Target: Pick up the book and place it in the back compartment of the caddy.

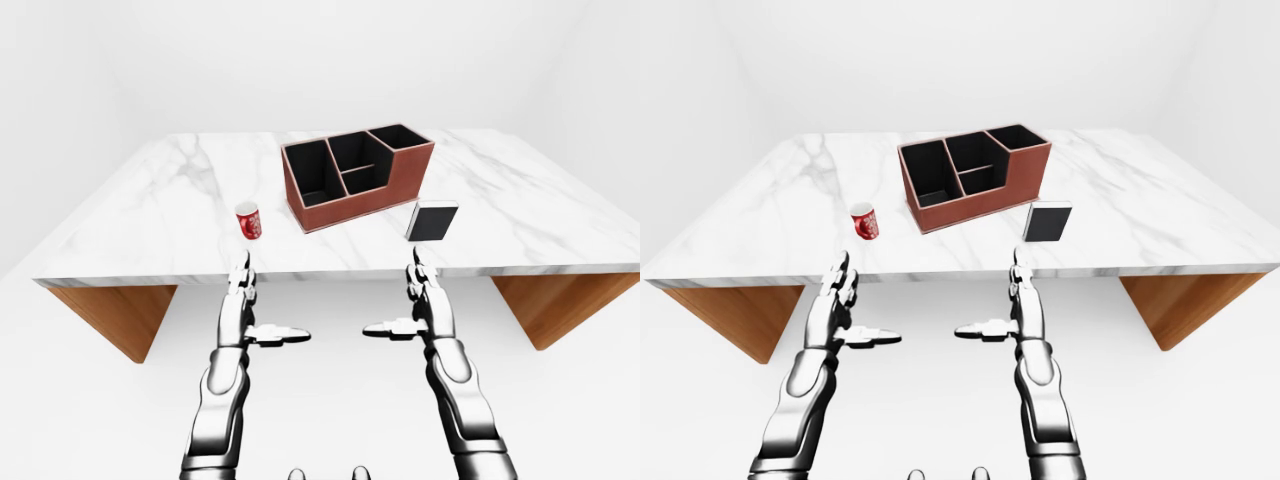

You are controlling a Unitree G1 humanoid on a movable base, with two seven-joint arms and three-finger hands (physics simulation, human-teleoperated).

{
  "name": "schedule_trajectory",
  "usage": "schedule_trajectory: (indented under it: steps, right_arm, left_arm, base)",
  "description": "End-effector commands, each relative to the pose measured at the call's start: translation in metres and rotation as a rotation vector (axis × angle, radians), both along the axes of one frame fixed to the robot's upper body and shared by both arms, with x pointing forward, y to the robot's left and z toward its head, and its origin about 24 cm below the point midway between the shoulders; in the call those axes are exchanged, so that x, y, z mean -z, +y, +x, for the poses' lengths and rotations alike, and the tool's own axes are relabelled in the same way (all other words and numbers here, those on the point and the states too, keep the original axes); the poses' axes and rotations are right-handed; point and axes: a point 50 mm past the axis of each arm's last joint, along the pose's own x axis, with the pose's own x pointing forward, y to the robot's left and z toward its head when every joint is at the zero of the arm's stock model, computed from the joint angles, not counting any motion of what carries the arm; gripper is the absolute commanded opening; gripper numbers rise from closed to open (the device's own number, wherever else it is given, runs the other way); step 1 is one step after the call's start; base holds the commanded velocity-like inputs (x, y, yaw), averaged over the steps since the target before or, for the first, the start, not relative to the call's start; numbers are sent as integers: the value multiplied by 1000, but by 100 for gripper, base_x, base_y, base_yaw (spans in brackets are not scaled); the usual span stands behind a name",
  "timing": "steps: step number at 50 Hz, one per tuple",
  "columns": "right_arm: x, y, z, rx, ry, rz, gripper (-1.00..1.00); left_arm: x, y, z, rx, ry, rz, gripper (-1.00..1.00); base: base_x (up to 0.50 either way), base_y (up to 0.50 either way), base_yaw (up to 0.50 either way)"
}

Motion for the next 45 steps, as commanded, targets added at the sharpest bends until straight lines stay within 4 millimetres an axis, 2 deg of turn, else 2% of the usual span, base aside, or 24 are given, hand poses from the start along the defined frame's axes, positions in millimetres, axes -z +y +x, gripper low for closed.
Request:
schedule_trajectory:
  steps: [1,6,12,15,21,28,38,45]
  right_arm:
    - [0,-8,2,30,32,-14,100]
    - [-5,-7,-1,26,24,-13,100]
    - [-21,-8,-4,24,-48,-5,100]
    - [-43,-9,-11,22,-144,2,100]
    - [-68,-11,-21,22,-253,-15,100]
    - [-94,-13,-32,28,-365,-45,100]
    - [-98,-14,-38,9,-381,-86,100]
    - [-115,-15,-50,1,-459,-116,100]
  left_arm:
    - [-3,6,-4,13,11,-1,100]
    - [-15,8,-6,12,-19,-6,100]
    - [-38,10,-12,20,-118,0,100]
    - [-65,13,-23,28,-234,7,100]
    - [-89,15,-33,35,-343,19,100]
    - [-99,21,-34,20,-389,23,100]
    - [-101,21,-35,16,-397,25,100]
    - [-99,20,-35,19,-388,27,100]
  base:
    - [0,0,0]
    - [0,0,0]
    - [0,0,0]
    - [0,0,0]
    - [0,0,0]
    - [0,0,0]
    - [0,0,0]
    - [49,0,0]
